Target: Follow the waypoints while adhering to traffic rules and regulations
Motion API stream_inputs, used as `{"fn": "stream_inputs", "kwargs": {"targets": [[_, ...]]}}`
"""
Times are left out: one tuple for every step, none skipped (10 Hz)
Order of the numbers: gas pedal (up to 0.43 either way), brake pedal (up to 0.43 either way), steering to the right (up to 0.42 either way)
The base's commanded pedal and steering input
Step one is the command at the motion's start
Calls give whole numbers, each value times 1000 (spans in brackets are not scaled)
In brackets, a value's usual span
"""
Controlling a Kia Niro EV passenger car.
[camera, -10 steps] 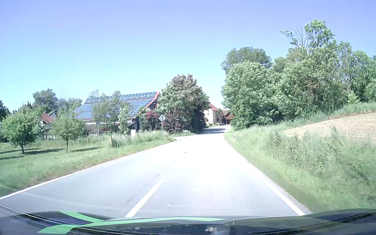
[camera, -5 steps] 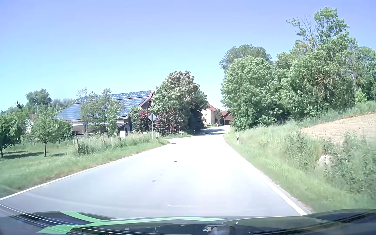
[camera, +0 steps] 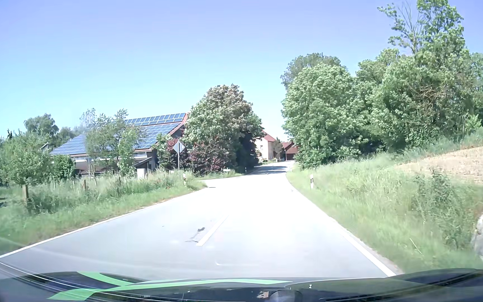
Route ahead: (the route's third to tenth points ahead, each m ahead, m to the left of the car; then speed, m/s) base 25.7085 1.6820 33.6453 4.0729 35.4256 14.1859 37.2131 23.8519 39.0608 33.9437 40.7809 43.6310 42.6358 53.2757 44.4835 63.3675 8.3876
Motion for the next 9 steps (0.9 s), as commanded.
{"fn": "stream_inputs", "kwargs": {"targets": [[0, 0, 10], [0, 0, 10], [0, 0, 10], [0, 0, 10], [0, 0, 10], [0, 0, 10], [0, 0, 10], [0, 0, 10], [0, 0, 10]]}}
